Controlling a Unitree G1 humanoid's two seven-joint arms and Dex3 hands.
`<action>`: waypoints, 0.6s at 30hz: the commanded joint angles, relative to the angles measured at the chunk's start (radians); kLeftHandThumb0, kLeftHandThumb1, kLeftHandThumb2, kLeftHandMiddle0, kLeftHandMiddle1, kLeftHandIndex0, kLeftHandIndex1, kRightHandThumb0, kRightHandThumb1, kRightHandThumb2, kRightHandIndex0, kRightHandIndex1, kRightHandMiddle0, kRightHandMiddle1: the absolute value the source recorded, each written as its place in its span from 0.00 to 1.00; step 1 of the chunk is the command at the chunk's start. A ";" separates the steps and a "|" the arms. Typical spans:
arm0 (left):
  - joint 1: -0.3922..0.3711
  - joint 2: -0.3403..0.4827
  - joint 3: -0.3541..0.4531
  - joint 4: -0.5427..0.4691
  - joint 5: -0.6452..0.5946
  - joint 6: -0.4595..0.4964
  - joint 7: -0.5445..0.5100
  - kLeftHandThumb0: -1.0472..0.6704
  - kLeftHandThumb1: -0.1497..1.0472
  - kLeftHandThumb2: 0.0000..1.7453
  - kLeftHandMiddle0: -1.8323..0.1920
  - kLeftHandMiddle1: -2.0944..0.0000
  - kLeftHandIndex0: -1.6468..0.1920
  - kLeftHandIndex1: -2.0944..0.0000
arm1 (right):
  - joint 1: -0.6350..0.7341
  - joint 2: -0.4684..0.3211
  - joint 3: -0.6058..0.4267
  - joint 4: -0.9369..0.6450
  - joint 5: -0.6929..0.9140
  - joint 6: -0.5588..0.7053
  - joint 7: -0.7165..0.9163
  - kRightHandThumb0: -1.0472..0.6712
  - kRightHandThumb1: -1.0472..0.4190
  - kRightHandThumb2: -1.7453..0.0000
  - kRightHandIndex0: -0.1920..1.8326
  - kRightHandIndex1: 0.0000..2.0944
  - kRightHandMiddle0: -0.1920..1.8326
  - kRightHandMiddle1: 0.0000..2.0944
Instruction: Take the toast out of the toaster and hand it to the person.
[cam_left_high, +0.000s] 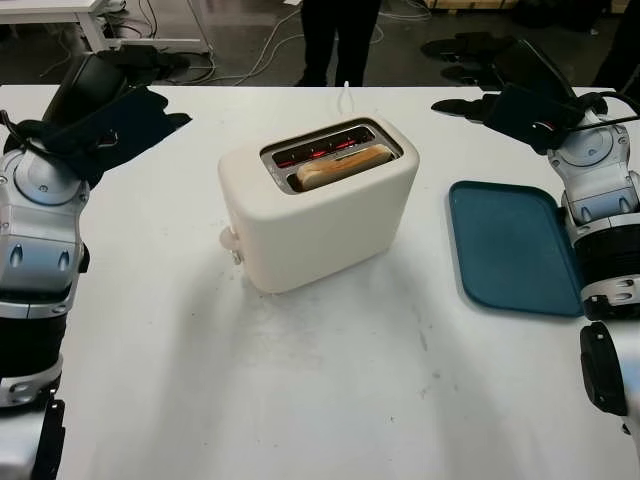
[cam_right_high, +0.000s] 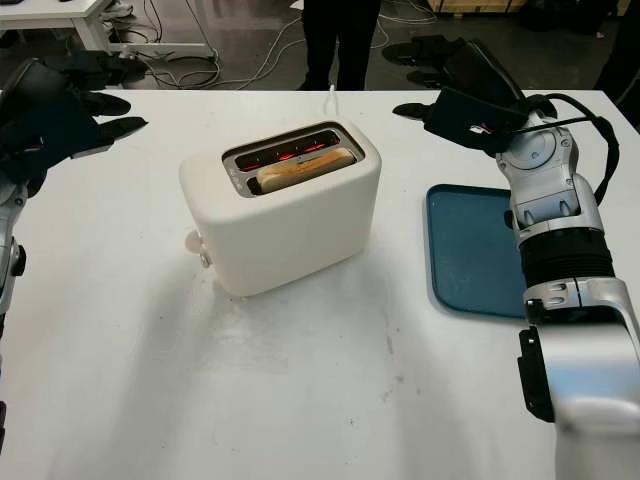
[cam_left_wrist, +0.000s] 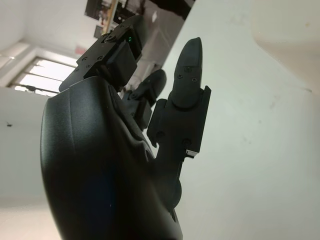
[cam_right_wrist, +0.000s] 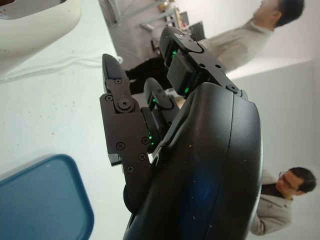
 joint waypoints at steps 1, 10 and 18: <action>0.016 -0.006 0.008 -0.039 0.001 0.034 -0.010 0.38 0.89 0.08 0.77 0.64 0.60 0.96 | 0.001 0.004 -0.012 0.000 0.023 -0.019 0.005 0.47 0.09 0.99 0.40 0.00 0.38 0.00; 0.030 -0.024 0.012 -0.064 -0.004 0.049 -0.013 0.36 0.89 0.10 0.79 0.66 0.61 0.97 | 0.023 -0.010 0.007 -0.014 -0.003 -0.023 -0.003 0.45 0.09 0.98 0.39 0.00 0.38 0.00; 0.033 -0.035 0.024 -0.069 -0.009 0.053 -0.013 0.35 0.89 0.11 0.79 0.66 0.61 0.97 | 0.036 -0.002 0.003 -0.033 0.002 -0.019 -0.009 0.46 0.09 0.99 0.40 0.00 0.39 0.00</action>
